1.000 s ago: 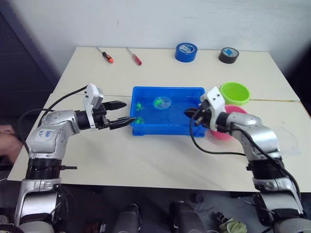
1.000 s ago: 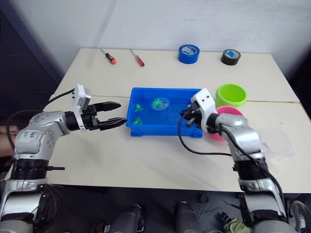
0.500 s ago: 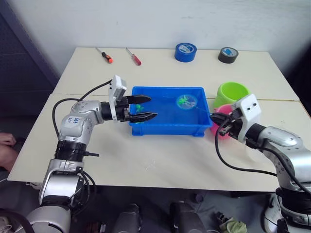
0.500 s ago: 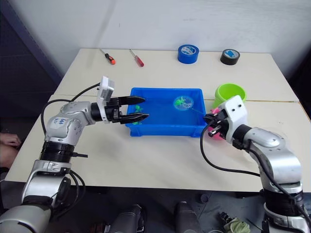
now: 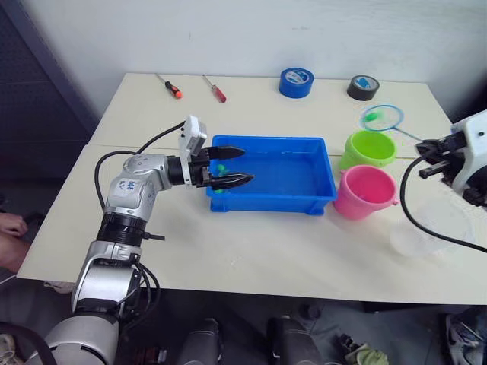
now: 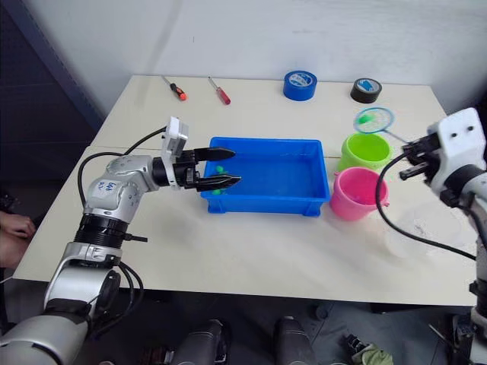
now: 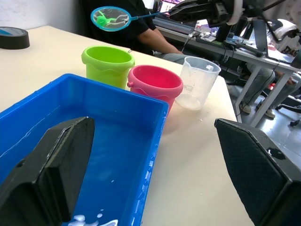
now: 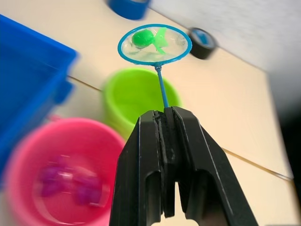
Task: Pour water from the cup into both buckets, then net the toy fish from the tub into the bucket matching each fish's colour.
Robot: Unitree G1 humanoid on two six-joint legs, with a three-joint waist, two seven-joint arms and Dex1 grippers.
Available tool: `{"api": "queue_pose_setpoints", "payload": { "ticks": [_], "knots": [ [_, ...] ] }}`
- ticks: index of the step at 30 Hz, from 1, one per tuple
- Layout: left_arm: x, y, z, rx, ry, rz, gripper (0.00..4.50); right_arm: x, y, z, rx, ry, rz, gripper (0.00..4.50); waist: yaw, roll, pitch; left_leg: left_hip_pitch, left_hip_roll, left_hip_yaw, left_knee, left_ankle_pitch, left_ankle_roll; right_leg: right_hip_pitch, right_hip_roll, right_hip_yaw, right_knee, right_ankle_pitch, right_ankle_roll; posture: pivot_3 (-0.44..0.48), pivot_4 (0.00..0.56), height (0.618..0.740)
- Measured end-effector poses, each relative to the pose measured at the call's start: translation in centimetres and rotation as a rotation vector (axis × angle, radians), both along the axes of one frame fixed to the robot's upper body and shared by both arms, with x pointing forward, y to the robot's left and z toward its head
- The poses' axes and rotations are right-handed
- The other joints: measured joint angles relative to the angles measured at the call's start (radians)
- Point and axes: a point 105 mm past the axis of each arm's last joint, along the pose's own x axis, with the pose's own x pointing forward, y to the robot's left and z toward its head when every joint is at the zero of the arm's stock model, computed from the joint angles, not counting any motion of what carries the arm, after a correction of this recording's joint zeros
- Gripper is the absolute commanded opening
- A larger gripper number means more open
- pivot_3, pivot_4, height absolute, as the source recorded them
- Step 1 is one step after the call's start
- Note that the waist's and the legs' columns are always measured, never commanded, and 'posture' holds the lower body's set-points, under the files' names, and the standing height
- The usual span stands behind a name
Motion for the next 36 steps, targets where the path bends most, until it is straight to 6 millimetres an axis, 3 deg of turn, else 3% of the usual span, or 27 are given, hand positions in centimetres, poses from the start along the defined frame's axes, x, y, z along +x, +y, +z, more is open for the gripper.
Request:
{"api": "queue_pose_setpoints", "payload": {
  "ticks": [2,6,9,11,15,22,31,33,36],
  "knots": [
    [0.0,0.0,0.1,-0.001,-0.003,0.004,4.45,0.4,-0.1,-0.2,-0.111,0.002,0.0,0.0,-0.003,0.0,0.0,0.0,0.0,0.001,0.0,0.0,0.0,0.0,0.0,0.001,0.0,0.0,0.0,0.0,0.15,0.74],
    [0.0,0.0,0.5,-0.009,-0.013,0.015,4.45,1.4,0.1,-1.7,-0.599,0.056,0.064,0.0,-0.003,0.0,0.0,0.0,0.0,0.002,0.0,0.0,0.0,-0.001,0.001,0.001,0.0,0.0,0.0,0.0,0.15,0.74],
    [-0.2,-0.1,1.1,-0.014,-0.032,0.014,4.45,1.9,0.2,-2.5,-0.781,0.067,0.104,0.0,-0.002,0.0,0.0,0.0,0.0,0.002,0.001,0.0,-0.001,-0.001,0.0,0.001,0.0,0.0,0.0,0.0,0.15,0.74],
    [-0.5,-0.4,1.4,-0.014,-0.045,0.005,4.45,2.0,-0.3,-2.9,-1.016,0.095,0.135,0.0,-0.002,0.001,0.0,0.0,0.0,0.003,0.001,0.001,-0.001,-0.001,0.0,0.002,0.0,0.0,0.0,0.0,0.15,0.74],
    [-0.6,-0.4,1.7,-0.024,-0.044,0.004,4.45,2.2,0.0,-0.7,-1.282,0.008,0.164,0.0,-0.002,0.001,0.0,0.0,0.0,0.002,0.001,0.001,-0.002,-0.001,0.001,0.001,0.0,0.0,0.0,0.0,0.15,0.74],
    [-0.8,-0.7,2.0,-0.028,-0.056,-0.006,4.45,1.8,-0.4,-2.1,-1.31,0.048,0.216,0.0,-0.002,0.001,0.0,0.0,0.0,0.003,0.001,0.002,-0.003,-0.001,0.001,0.001,0.0,0.0,0.0,0.0,0.15,0.74],
    [-0.9,-1.5,3.2,-0.04,-0.088,-0.038,4.45,1.7,-0.5,-2.4,-1.304,0.064,0.228,0.0,-0.002,0.001,0.0,0.0,0.0,0.003,0.001,0.002,-0.003,-0.001,0.001,0.001,0.0,0.0,0.0,0.0,0.15,0.74],
    [-0.9,-1.5,3.0,-0.039,-0.078,-0.04,4.45,1.7,-0.6,-1.4,-1.202,0.03,0.191,0.0,-0.003,0.001,0.0,0.001,0.001,0.003,0.001,0.002,-0.003,-0.001,0.001,0.001,0.0,0.0,0.0,0.0,0.15,0.74],
    [-0.5,-0.8,2.4,-0.024,-0.06,-0.021,4.45,2.1,-0.3,0.3,-0.8,-0.046,0.113,0.0,-0.007,0.0,0.0,0.001,0.002,0.003,0.002,0.002,-0.004,0.0,0.002,0.001,0.0,0.0,0.0,0.0,0.15,0.74]
  ]
}}
